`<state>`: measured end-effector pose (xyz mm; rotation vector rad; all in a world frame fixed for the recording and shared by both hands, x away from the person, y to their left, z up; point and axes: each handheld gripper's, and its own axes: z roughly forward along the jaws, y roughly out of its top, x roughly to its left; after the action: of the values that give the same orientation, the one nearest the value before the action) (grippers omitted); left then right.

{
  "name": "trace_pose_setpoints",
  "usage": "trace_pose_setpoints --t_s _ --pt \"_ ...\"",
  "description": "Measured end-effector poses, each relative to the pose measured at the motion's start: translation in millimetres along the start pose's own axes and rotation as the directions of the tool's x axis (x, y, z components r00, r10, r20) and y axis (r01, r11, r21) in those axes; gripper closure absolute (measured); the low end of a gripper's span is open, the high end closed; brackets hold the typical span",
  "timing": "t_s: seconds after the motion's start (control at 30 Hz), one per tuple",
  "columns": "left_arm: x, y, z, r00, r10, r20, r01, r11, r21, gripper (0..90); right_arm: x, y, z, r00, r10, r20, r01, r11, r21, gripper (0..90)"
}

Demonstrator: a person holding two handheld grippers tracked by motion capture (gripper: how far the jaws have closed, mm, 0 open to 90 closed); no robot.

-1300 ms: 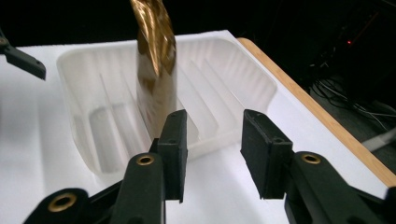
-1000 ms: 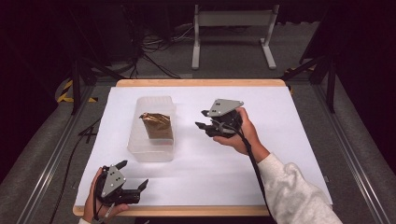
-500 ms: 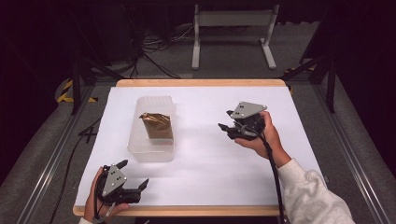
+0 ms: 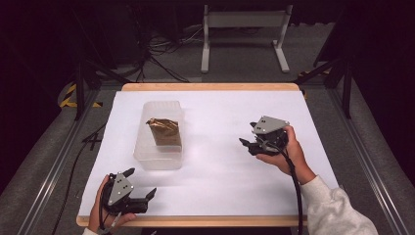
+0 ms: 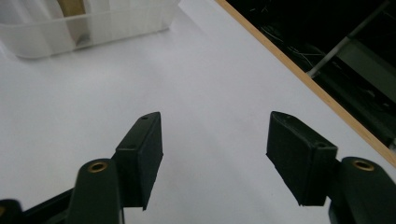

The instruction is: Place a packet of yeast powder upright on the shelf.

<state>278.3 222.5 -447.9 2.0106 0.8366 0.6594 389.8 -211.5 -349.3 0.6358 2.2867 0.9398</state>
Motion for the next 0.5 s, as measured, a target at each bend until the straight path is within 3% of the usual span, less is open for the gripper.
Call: trace_pose_setpoints --t_s 0.37,0.5 --pt "-1.5 0.7 1.9 1.0000 0.009 0.004 -0.009 0.9999 0.015 6.4 4.0 -29.7 -13.0 0.9990 0.001 0.045 -0.003 0.999 0.039 27.9" --pt "-2.2 1.2 1.4 1.0000 0.004 -0.004 -0.004 1.0000 0.007 6.6 -0.1 -43.8 -21.4 0.9976 0.025 0.065 -0.028 0.999 0.043 24.2"
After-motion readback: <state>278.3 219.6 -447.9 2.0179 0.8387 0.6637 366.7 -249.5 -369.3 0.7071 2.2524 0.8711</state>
